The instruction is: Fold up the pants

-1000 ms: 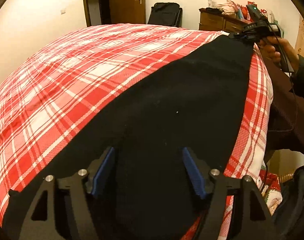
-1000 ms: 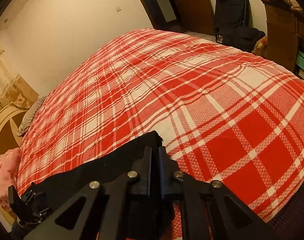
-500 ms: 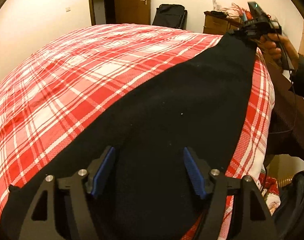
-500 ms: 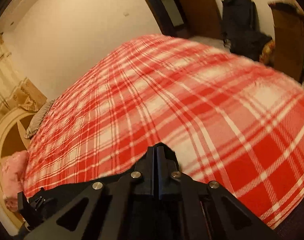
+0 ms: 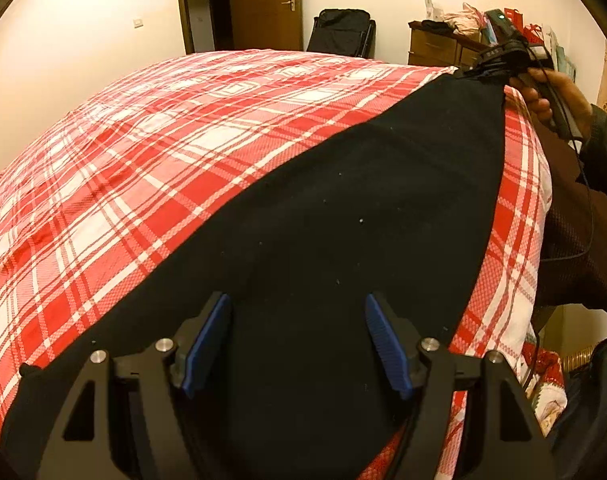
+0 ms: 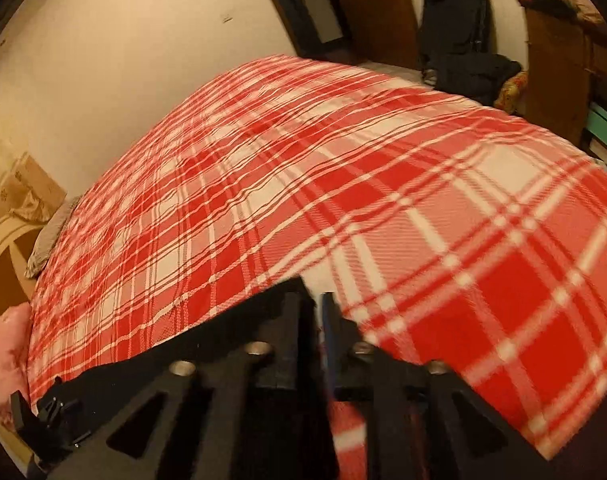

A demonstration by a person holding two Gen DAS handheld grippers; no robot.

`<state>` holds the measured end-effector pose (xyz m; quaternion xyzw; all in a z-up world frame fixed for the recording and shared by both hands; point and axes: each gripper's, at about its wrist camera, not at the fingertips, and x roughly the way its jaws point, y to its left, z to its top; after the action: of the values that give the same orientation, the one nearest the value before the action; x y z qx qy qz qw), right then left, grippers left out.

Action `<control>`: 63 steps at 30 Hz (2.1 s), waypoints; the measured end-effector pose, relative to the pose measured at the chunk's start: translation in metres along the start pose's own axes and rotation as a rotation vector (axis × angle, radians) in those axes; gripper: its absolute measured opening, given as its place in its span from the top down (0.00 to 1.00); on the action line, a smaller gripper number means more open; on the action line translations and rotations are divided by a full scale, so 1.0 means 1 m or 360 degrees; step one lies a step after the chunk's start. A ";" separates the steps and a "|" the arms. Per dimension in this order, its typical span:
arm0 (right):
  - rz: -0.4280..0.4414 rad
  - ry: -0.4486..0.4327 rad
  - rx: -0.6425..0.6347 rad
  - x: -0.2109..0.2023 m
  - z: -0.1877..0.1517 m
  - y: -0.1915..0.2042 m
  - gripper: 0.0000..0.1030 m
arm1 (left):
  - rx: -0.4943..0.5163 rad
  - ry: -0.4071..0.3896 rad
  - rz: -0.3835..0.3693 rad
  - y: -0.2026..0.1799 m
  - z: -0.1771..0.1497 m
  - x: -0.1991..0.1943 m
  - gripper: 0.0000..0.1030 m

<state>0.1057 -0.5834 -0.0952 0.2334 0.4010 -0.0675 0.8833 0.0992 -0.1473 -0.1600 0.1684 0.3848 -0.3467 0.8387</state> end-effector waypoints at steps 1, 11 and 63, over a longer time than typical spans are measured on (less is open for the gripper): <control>0.0005 -0.0031 0.0010 -0.008 -0.001 0.000 0.72 | 0.0004 -0.0003 0.0009 0.000 0.000 -0.001 0.29; 0.0283 0.0031 -0.0257 -0.036 -0.062 0.069 0.72 | 0.0013 0.0009 0.0061 0.002 -0.018 -0.008 0.23; 0.0184 -0.0172 0.0207 -0.065 -0.077 0.001 0.52 | -0.0197 0.0043 0.0430 0.013 0.002 -0.015 0.04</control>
<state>0.0106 -0.5515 -0.0908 0.3090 0.3334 -0.0549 0.8890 0.1029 -0.1328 -0.1471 0.1714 0.3906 -0.2041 0.8812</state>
